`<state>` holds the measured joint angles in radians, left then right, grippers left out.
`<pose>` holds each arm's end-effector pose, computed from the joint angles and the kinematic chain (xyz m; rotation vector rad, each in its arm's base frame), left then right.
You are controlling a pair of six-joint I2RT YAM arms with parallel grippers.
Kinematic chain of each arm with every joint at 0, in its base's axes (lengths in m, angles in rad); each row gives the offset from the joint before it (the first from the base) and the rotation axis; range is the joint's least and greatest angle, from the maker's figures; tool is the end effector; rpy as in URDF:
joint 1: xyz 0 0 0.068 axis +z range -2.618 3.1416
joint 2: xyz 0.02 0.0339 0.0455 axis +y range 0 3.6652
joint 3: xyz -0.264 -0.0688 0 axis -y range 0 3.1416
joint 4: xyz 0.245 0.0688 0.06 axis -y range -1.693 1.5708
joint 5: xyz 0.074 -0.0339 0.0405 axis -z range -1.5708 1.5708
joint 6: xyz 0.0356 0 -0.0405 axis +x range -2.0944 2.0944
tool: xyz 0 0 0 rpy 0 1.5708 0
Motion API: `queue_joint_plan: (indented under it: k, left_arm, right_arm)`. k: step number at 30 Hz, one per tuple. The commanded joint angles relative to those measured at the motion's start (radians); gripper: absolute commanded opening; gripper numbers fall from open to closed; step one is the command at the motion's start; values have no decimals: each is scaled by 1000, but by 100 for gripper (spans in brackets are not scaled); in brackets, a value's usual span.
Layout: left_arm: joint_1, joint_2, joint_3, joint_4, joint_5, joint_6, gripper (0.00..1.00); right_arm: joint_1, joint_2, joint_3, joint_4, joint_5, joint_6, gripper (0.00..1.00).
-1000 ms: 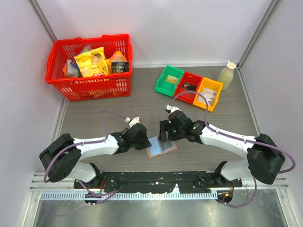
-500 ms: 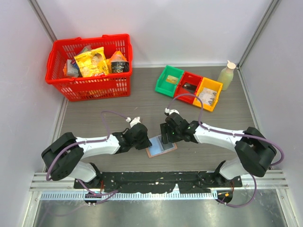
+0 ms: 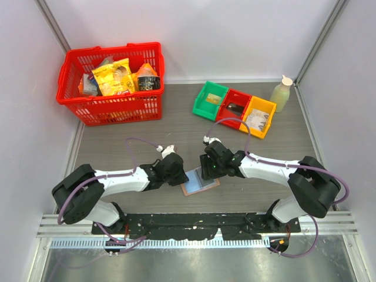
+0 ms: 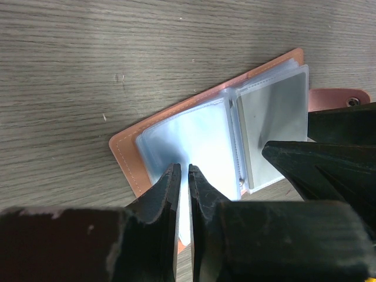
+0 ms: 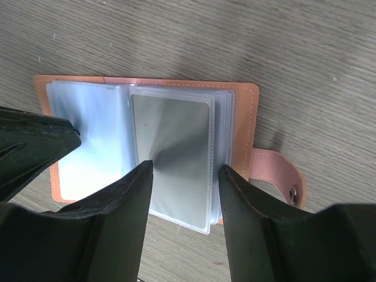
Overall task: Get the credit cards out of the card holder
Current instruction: Remove the credit card from the card holder.
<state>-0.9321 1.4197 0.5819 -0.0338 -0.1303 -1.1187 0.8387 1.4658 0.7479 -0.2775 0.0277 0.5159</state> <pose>0.1582 -0.2053 0.1489 -0.3014 2.5629 -0.7168 0.1852 0.2046 0.1681 -0.4134 2.6061 0.4608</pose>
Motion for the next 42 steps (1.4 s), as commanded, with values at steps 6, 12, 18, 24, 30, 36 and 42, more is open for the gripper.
queue_joint_plan:
  k: [6,12,18,24,30,36,42]
  left_arm:
    - [-14,21,10,-25,3,7,14]
    - [-14,15,15,-25,3,7,13]
    - [-17,-5,4,-17,1,-4,14]
    - [-17,-74,-28,-9,-28,-27,17]
    - [-17,-110,-44,-5,-49,-35,17]
    - [-17,-110,-47,5,-38,-39,17]
    - [-16,-113,-47,5,-38,-41,17]
  right_arm:
    - [7,-85,59,-25,-64,-4,53]
    - [22,-116,88,-31,-117,6,58]
    - [45,-94,90,7,-153,21,53]
    - [51,-81,82,17,-140,26,46]
    - [51,-99,79,38,-166,32,43]
    - [51,-108,65,61,-170,35,35]
    - [51,-96,41,74,-141,38,18]
